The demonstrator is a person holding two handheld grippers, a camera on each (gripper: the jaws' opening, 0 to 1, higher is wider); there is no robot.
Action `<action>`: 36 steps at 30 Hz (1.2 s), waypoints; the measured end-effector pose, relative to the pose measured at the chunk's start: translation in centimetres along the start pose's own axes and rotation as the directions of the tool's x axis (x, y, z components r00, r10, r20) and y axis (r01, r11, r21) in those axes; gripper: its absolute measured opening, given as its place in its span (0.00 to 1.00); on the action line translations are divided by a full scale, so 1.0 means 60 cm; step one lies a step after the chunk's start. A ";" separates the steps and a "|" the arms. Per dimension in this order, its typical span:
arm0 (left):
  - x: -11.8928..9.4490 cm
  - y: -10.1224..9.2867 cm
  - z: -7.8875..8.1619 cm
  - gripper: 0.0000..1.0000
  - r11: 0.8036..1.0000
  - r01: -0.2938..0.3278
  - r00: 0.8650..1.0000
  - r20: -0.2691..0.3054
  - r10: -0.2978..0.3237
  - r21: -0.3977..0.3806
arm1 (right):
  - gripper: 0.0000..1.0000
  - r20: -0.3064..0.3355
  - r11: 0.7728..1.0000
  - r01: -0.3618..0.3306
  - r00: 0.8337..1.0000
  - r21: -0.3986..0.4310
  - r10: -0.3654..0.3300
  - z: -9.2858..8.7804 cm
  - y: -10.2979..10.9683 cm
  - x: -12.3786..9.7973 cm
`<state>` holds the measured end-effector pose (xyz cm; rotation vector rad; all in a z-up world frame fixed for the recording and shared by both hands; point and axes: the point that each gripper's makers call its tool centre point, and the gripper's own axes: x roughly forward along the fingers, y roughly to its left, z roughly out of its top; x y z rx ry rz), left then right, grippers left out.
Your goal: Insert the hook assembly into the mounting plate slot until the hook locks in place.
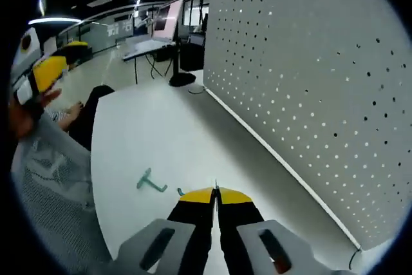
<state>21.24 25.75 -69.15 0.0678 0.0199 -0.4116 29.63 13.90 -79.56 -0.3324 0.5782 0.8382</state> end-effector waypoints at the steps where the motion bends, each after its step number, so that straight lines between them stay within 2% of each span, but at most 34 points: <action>1: 0.001 -0.002 0.000 0.25 1.000 0.005 1.000 0.000 -0.005 0.004 | 0.00 0.017 1.000 -0.008 1.000 0.010 0.008 0.011 0.005 -0.006; 3: 0.003 -0.009 -0.002 0.25 1.000 0.018 1.000 -0.009 -0.017 0.018 | 0.00 0.087 0.998 -0.044 0.995 0.055 0.039 0.047 0.024 -0.023; 6: 0.005 -0.018 -0.004 0.25 0.999 0.034 0.999 -0.017 -0.033 0.042 | 0.00 0.150 0.993 -0.086 0.986 0.085 0.072 0.082 0.047 -0.040; 11: 0.006 -0.029 -0.004 0.25 0.995 0.050 0.999 -0.027 -0.047 0.090 | 0.00 0.202 0.982 -0.151 0.971 0.110 0.126 0.115 0.089 -0.059; 14: 0.006 -0.035 -0.002 0.25 0.990 0.052 0.998 -0.029 -0.049 0.131 | 0.00 0.230 0.966 -0.219 0.956 0.136 0.184 0.132 0.123 -0.068; 21: 0.007 -0.044 0.000 0.23 0.975 0.055 0.998 -0.033 -0.050 0.215 | 0.00 0.281 0.933 -0.318 0.923 0.166 0.264 0.161 0.168 -0.090; 26: 0.005 -0.039 -0.003 0.19 0.975 0.051 0.998 -0.044 -0.042 0.217 | 0.00 0.292 0.932 -0.335 0.913 0.137 0.285 0.169 0.191 -0.104; 33: 0.004 -0.041 -0.005 0.10 0.974 0.057 0.998 -0.052 -0.047 0.218 | 0.00 0.285 0.956 -0.291 0.920 0.041 0.268 0.172 0.202 -0.110; 36: 0.004 -0.042 -0.005 0.08 0.972 0.059 0.998 -0.051 -0.049 0.225 | 0.00 0.286 0.956 -0.291 0.920 0.035 0.270 0.174 0.202 -0.110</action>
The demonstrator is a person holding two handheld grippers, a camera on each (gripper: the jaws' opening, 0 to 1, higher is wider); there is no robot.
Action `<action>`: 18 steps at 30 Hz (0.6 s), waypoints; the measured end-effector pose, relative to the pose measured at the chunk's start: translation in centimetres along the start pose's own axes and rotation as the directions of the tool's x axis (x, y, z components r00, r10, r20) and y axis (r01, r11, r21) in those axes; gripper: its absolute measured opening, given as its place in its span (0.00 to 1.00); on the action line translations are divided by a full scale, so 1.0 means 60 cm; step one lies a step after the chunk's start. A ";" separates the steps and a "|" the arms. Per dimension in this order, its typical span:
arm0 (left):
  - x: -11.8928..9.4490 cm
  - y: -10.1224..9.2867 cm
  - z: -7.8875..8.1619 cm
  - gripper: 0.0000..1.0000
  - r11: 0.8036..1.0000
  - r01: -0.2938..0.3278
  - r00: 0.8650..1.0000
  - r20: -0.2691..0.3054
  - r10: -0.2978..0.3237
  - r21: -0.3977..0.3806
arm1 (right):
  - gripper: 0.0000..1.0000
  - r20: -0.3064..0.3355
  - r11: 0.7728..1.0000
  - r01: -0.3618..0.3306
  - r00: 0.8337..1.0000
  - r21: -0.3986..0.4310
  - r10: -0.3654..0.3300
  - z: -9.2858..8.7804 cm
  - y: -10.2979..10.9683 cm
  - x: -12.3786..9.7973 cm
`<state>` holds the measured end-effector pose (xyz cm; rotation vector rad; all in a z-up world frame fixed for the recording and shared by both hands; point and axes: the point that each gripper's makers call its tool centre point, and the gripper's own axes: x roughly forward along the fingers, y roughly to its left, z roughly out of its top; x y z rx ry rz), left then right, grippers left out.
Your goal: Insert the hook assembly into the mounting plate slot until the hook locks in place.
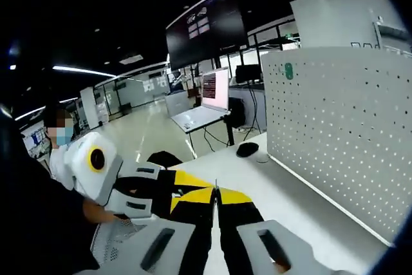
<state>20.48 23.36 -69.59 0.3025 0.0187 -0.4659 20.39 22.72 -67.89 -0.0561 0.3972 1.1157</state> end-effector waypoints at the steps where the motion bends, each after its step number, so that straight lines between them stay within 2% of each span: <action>1: 0.000 0.000 0.000 0.08 1.000 -0.001 1.000 0.001 0.001 0.003 | 0.00 0.001 1.000 0.000 1.000 0.000 0.000 0.000 0.000 0.000; 18: -0.001 -0.005 0.009 0.04 1.000 0.021 0.999 0.035 -0.020 -0.012 | 0.00 0.007 1.000 0.005 1.000 -0.001 -0.005 0.003 -0.001 -0.002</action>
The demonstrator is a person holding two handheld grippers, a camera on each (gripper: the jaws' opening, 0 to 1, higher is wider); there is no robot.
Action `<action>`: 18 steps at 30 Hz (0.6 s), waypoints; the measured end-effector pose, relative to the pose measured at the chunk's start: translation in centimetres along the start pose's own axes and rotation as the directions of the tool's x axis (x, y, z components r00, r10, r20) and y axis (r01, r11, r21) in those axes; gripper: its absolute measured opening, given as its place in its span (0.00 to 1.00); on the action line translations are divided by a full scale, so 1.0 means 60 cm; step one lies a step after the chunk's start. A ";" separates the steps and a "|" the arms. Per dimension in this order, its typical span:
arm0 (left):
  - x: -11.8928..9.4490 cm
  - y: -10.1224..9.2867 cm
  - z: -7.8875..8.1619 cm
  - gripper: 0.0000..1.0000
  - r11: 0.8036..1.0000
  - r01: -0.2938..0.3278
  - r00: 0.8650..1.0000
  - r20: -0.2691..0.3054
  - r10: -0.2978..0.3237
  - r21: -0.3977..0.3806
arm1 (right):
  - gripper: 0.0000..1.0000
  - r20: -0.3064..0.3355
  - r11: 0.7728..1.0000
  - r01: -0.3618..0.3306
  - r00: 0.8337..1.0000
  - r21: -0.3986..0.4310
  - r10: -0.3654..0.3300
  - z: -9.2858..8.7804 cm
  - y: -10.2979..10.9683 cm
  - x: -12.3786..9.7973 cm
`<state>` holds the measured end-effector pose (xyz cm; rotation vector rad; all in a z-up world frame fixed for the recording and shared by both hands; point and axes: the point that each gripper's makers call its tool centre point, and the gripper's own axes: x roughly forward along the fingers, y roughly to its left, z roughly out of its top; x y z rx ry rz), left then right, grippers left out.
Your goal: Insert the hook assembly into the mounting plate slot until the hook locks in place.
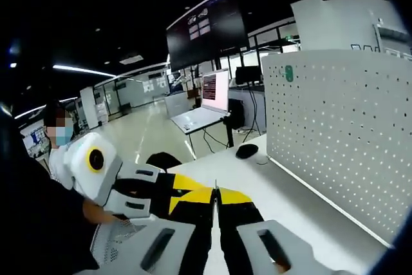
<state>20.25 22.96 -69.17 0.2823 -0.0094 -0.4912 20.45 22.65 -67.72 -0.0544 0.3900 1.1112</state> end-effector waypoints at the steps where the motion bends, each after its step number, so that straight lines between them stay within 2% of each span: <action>1: 0.000 0.001 0.000 0.04 1.000 -0.002 1.000 0.000 0.002 -0.003 | 0.00 0.001 1.000 -0.001 1.000 0.003 0.001 0.000 0.000 0.000; 6: -0.003 0.003 0.005 0.04 1.000 -0.008 1.000 0.018 0.008 -0.006 | 0.00 0.004 1.000 -0.004 1.000 0.002 0.004 0.003 0.002 0.001; 18: -0.002 0.003 0.003 0.03 1.000 -0.007 1.000 0.006 0.008 -0.019 | 0.00 0.002 1.000 -0.001 1.000 -0.022 0.001 0.001 0.002 0.003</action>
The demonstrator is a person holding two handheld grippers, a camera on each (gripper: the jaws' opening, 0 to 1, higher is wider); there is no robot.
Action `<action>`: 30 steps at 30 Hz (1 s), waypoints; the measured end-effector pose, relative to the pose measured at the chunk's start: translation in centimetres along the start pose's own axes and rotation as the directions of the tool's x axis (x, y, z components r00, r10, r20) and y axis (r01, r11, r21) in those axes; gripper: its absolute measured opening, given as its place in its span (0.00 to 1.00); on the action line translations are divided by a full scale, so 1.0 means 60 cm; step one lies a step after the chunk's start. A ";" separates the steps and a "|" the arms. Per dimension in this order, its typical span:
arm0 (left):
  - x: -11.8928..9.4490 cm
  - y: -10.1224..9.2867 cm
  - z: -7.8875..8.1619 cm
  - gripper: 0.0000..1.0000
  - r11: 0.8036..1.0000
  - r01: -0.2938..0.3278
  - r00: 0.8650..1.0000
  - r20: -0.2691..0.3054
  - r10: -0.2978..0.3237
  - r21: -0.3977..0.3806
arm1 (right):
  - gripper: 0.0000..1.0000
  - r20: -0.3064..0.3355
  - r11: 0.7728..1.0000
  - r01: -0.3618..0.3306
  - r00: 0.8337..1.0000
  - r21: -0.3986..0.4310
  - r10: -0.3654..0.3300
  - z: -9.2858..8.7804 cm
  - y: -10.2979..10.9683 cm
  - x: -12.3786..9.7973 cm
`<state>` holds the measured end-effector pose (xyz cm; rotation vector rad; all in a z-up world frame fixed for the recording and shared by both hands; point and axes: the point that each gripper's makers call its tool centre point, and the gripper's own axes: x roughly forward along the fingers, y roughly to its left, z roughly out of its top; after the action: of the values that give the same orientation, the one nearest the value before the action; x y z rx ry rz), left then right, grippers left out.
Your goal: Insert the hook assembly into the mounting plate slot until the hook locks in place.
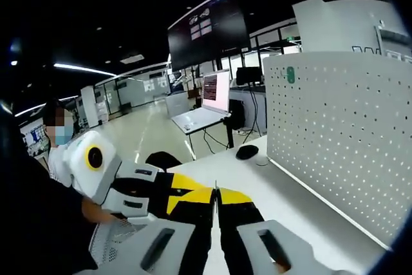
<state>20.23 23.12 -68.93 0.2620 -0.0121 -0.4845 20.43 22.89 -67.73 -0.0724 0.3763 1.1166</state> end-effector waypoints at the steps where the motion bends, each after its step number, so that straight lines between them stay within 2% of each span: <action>1: 0.000 0.000 0.000 0.03 1.000 0.000 1.000 -0.001 0.000 -0.001 | 0.00 -0.004 1.000 0.001 1.000 -0.021 -0.001 0.000 0.000 0.001; 3: 0.000 0.000 0.001 0.03 1.000 0.001 1.000 0.003 -0.001 -0.008 | 0.01 0.003 0.999 0.005 1.000 -0.035 -0.005 0.002 0.001 0.001; 5: 0.000 0.001 -0.001 0.03 1.000 -0.001 1.000 -0.003 0.001 -0.010 | 0.06 0.017 0.999 0.009 1.000 -0.031 -0.008 0.007 0.001 -0.004; 8: -0.001 0.001 -0.001 0.03 1.000 -0.004 1.000 -0.003 0.004 -0.018 | 0.07 0.037 0.999 0.022 0.999 -0.035 -0.021 0.013 -0.002 -0.018; 11: -0.001 0.008 -0.002 0.03 0.999 -0.014 1.000 -0.002 0.014 -0.039 | 0.11 0.060 0.998 0.054 0.997 -0.036 -0.051 0.017 -0.017 -0.036; 15: -0.002 0.022 -0.007 0.03 0.996 -0.034 0.999 -0.006 0.033 -0.088 | 0.22 0.093 0.992 0.118 0.989 -0.051 -0.112 0.025 -0.042 -0.062; 17: -0.003 0.027 -0.008 0.03 0.995 -0.045 0.999 -0.009 0.045 -0.093 | 0.23 0.100 0.990 0.131 0.987 -0.052 -0.125 0.025 -0.048 -0.073; 21: -0.001 0.035 -0.012 0.03 0.992 -0.058 0.998 -0.027 0.055 -0.115 | 0.30 0.116 0.985 0.165 0.980 -0.044 -0.159 0.022 -0.062 -0.094; 23: 0.001 0.041 -0.009 0.03 0.989 -0.065 0.998 -0.025 0.062 -0.132 | 0.35 0.121 0.980 0.192 0.975 -0.047 -0.185 0.018 -0.073 -0.104; 25: 0.006 0.047 -0.003 0.03 0.989 -0.073 0.997 -0.027 0.070 -0.129 | 0.42 0.127 0.963 0.257 0.961 -0.076 -0.246 0.014 -0.095 -0.115; 30: 0.025 0.074 0.033 0.03 0.985 -0.090 0.996 0.005 0.092 -0.148 | 0.54 0.151 0.952 0.305 0.943 -0.032 -0.297 0.014 -0.124 -0.136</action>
<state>23.46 25.69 -65.96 0.1132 0.0001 -0.3938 24.14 12.77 -65.23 -0.0935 0.1960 0.8228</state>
